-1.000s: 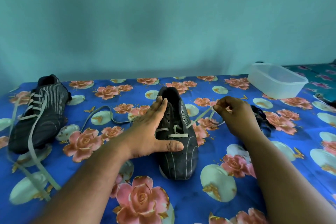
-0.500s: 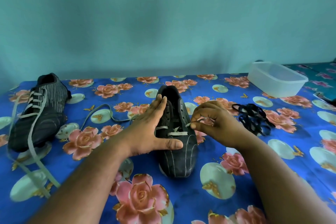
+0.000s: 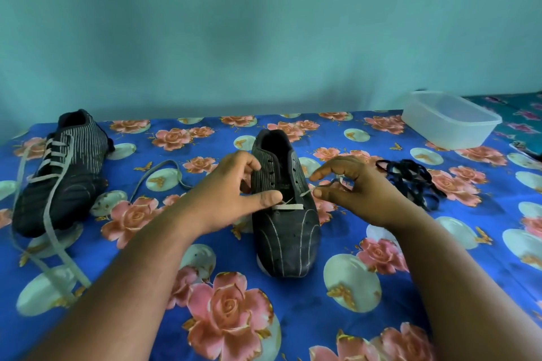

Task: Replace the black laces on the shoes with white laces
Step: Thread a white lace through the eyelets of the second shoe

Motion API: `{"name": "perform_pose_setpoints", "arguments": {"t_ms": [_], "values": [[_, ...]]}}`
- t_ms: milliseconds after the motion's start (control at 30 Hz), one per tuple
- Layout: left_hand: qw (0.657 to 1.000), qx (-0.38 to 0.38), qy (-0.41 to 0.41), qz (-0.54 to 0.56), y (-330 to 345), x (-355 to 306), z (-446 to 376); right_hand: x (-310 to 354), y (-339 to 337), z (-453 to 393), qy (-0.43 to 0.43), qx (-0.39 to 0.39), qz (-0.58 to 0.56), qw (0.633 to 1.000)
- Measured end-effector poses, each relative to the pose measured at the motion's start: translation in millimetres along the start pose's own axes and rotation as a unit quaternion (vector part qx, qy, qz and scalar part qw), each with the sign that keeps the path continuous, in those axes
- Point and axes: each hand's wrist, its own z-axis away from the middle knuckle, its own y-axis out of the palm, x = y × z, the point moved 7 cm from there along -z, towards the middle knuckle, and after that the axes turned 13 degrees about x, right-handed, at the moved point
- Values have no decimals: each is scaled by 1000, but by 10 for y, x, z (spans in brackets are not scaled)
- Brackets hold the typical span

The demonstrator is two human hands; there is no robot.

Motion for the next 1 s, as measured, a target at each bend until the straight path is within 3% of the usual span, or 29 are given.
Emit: {"name": "perform_pose_setpoints", "arguments": {"t_ms": [167, 467, 633, 800, 1000], "values": [[996, 4, 68, -51, 20, -113, -16, 188, 111, -48, -47, 15, 16, 999], [994, 34, 66, -83, 83, -68, -42, 195, 91, -27, -29, 17, 46, 998], [994, -29, 103, 7, 65, -177, -49, 221, 84, -16, -30, 15, 12, 999], [986, -30, 21, -160, 278, -321, -113, 268, 59, -1, -36, 9, -4, 999], [994, 3, -33, -102, 287, -280, -156, 282, 74, -8, -30, 16, -15, 999]]}}
